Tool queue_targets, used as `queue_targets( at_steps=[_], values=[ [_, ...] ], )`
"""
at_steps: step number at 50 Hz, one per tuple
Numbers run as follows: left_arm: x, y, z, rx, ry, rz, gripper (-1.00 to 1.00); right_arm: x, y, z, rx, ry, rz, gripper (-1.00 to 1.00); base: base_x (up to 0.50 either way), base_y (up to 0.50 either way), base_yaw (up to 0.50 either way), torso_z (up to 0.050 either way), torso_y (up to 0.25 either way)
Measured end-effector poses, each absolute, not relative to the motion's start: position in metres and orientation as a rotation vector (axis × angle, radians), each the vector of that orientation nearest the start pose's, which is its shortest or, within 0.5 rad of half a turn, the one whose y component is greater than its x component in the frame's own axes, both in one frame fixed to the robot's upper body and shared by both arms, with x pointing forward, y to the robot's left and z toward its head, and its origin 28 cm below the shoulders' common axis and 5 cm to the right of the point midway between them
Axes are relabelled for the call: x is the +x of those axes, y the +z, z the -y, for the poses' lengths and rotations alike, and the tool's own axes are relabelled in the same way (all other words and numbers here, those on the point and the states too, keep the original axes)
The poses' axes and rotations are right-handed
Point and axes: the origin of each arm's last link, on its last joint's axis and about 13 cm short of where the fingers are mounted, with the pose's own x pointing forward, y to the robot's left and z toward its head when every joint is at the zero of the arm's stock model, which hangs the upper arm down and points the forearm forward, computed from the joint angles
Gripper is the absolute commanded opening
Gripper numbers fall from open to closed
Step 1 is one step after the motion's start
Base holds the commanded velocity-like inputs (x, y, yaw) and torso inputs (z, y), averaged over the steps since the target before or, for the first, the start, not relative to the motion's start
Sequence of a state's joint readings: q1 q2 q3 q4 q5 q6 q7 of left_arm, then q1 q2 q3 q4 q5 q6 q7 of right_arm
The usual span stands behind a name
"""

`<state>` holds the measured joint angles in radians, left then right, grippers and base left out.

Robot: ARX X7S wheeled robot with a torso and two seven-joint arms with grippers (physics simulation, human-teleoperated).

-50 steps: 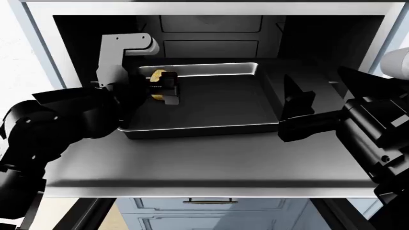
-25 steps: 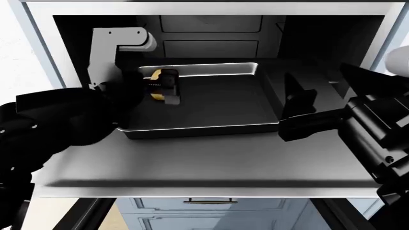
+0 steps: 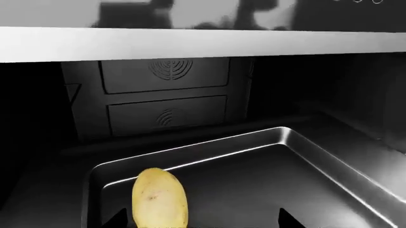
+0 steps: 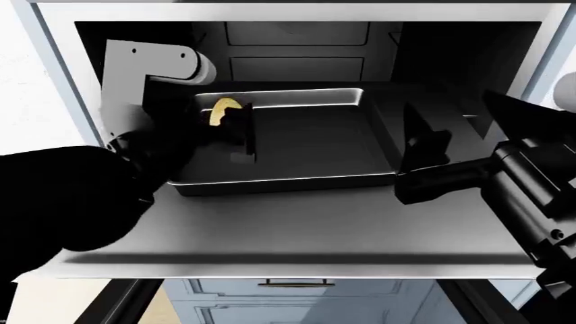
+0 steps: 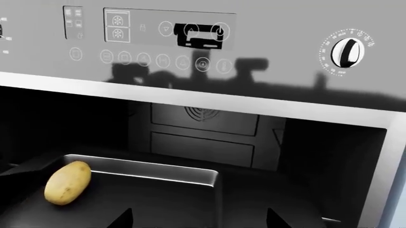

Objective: Place the potato on the top rack of the oven.

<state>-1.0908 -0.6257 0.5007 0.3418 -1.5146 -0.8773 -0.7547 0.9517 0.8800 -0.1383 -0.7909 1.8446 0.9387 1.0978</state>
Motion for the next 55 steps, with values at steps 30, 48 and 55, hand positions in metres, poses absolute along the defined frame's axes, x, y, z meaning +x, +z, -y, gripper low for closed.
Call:
queue_targets(
  at_steps=[30,48,55],
  values=[
    [0.214,0.281,-0.218,-0.021,-0.381,0.021,1.00,0.163,0.276,0.137,-0.057,0.202,0.076,1.00,0.00,0.00,0.00,0.000,0.000],
    [0.183,0.278,-0.233,0.003,-0.432,0.095,1.00,0.147,0.278,0.139,-0.064,0.217,0.133,1.00,0.00,0.00,0.00,0.000,0.000],
    [0.173,0.277,-0.239,0.017,-0.438,0.125,1.00,0.139,0.280,0.140,-0.070,0.216,0.162,1.00,0.00,0.00,0.00,0.000,0.000]
  ],
)
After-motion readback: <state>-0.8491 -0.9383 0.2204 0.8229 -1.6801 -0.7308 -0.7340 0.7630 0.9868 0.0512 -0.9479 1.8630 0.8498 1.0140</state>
